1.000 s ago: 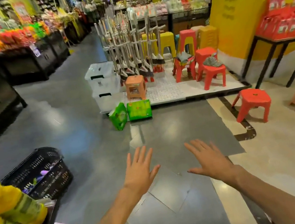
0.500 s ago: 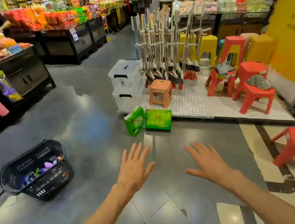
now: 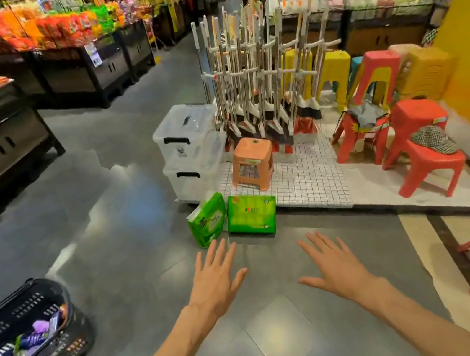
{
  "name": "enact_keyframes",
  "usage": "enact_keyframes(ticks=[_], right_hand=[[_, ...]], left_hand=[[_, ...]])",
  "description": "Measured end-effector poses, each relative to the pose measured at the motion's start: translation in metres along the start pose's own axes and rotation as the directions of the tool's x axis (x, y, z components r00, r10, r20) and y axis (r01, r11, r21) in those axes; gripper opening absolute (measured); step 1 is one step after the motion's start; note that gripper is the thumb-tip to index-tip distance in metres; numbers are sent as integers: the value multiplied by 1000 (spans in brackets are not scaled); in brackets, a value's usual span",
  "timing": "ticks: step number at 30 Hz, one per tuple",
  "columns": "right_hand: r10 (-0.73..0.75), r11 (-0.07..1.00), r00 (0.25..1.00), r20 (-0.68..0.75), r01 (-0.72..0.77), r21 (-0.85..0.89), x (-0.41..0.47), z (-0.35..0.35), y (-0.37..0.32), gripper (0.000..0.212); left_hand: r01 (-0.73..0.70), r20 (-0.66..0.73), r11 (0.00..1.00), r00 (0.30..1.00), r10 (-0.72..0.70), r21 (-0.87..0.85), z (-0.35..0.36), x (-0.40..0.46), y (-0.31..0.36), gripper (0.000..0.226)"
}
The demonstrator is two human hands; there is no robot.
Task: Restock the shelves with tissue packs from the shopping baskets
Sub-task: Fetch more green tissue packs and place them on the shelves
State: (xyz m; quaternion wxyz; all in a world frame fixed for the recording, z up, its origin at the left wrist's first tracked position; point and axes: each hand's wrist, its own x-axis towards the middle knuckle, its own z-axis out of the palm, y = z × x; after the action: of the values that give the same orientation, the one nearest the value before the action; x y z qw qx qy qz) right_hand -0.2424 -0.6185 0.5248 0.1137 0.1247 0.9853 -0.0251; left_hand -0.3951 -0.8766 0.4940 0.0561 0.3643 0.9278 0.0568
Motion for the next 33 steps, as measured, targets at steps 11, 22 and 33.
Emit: enact_keyframes(ticks=[11,22,33], right_hand=[[30,997,999,28,-32,77,221,-22,83,118],[18,988,993,119,-36,147,486,-38,206,101],[51,949,948,314,-144,281,680,26,280,95]], left_hand=[[-14,66,1000,998,16,-21,-2,222,-43,103],[67,166,996,984,-57,-58,29,503,-80,117],[97,312,980,949,-39,-174,109,705,-116,97]])
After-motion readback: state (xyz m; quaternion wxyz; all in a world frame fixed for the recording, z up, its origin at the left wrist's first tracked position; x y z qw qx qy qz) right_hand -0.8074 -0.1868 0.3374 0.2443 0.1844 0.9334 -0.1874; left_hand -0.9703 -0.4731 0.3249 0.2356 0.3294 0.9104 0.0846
